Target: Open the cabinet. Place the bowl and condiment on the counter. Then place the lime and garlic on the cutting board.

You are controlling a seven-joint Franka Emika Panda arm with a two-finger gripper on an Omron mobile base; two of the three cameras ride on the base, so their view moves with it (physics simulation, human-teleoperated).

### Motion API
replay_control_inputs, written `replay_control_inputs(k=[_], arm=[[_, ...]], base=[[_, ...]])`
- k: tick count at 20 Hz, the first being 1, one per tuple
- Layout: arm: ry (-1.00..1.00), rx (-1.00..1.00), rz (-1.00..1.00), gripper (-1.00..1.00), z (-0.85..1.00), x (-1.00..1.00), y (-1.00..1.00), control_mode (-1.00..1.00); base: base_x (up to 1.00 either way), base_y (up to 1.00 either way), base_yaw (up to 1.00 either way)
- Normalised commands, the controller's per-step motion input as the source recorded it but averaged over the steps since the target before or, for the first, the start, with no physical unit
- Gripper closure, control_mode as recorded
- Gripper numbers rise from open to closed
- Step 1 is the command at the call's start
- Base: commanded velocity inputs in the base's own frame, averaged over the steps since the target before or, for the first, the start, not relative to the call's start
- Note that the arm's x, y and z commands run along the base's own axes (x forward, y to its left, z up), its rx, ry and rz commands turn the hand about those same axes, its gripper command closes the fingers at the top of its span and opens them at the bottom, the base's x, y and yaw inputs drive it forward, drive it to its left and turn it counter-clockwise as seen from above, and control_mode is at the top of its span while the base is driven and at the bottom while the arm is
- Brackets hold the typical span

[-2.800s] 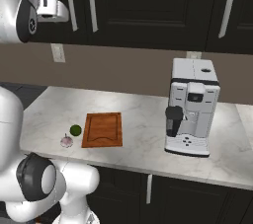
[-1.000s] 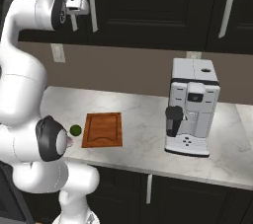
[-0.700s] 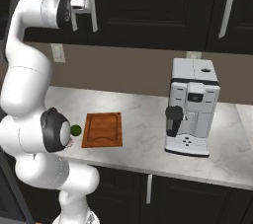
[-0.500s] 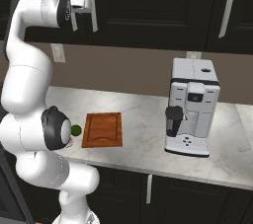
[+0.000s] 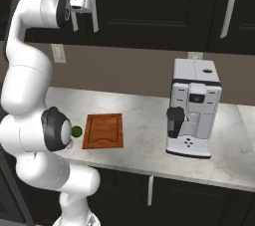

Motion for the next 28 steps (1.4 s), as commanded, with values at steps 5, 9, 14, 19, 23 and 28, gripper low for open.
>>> replay_control_inputs(k=[5, 9, 14, 19, 23, 28], arm=[[-0.02, -0.07, 0.00, -1.00, -0.46, 0.63, 0.00, -1.00], [0.00, -0.07, 0.00, 1.00, -0.41, 0.65, 0.00, -1.00], [0.00, -0.01, 0.00, 1.00, -0.26, 0.54, 0.00, -1.00], [0.02, 0.01, 0.03, 1.00, -0.36, 0.65, 0.14, -1.00], [0.00, 0.00, 0.02, 1.00, -0.64, 0.90, 0.26, -1.00], [-0.19, -0.01, -0.01, 1.00, -0.76, 0.58, 0.20, -1.00]], base=[[0.00, 0.00, 0.00], [0.00, 0.00, 0.00], [0.00, 0.00, 0.00], [0.00, 0.00, 0.00], [0.00, 0.00, 0.00], [0.00, 0.00, 0.00]])
